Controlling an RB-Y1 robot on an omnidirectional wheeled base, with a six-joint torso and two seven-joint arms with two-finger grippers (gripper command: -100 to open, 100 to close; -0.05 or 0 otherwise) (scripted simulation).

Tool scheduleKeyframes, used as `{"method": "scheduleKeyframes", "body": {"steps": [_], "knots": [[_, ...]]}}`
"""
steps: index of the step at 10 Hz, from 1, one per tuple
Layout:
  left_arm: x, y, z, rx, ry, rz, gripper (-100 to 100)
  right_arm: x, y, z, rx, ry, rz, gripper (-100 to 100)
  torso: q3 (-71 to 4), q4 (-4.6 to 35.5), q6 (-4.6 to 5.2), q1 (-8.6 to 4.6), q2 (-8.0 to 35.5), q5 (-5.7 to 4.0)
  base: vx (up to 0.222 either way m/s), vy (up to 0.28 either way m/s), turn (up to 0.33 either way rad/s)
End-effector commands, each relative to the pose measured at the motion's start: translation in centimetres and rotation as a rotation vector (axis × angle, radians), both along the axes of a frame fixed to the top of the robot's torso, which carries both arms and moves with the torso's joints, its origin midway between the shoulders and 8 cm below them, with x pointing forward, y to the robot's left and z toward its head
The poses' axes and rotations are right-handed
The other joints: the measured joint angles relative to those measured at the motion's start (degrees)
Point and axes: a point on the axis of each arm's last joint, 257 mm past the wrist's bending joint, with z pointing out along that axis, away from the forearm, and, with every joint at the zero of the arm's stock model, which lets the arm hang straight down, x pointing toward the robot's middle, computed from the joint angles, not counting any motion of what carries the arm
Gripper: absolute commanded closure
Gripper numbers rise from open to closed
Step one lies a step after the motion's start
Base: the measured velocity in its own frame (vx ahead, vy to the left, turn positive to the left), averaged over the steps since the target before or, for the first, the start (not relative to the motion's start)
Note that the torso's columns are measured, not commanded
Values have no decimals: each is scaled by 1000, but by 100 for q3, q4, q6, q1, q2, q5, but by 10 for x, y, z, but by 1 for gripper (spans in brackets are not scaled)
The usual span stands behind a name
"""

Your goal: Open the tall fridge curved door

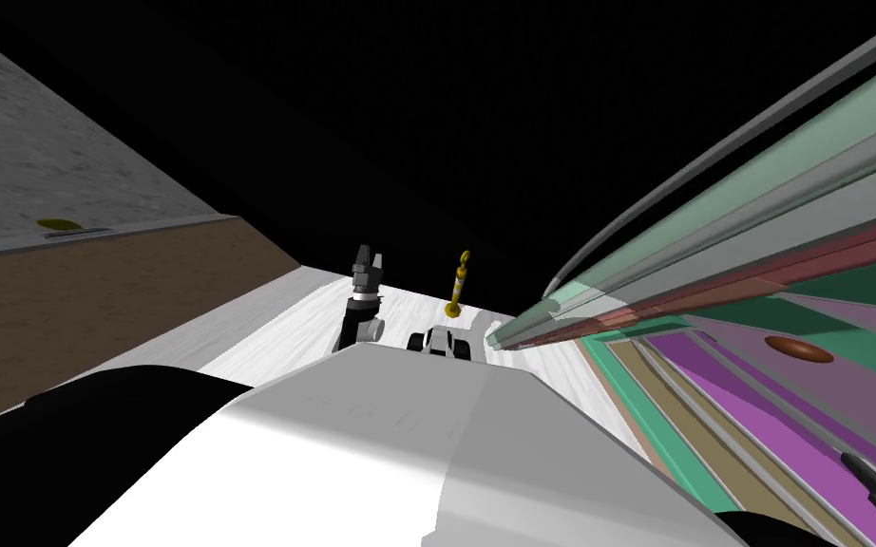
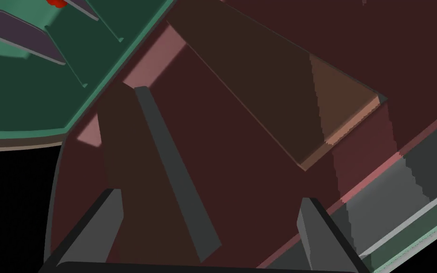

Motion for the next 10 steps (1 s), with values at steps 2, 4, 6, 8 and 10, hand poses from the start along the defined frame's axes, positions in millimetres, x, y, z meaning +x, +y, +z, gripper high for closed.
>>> {"method": "scheduleKeyframes", "body": {"steps": [2,4,6,8,10], "knots": [[0,0,0,0,0,0,0,4,10,24,1,0,16,-100,6,3,0,-8,8,-4,28,-21,-40],[0,0,0,0,0,0,0,4,11,27,1,1,19,-100,11,5,1,-5,16,-2,11,-15,-19],[0,0,0,0,0,0,0,4,11,27,2,0,18,0,11,5,1,-2,16,-1,0,0,0],[0,0,0,0,0,0,0,4,11,27,2,0,18,0,7,4,1,-4,11,-2,0,0,0],[0,0,0,0,0,0,0,4,11,27,2,0,18,0,6,3,1,-5,10,-2,0,0,0]]}}
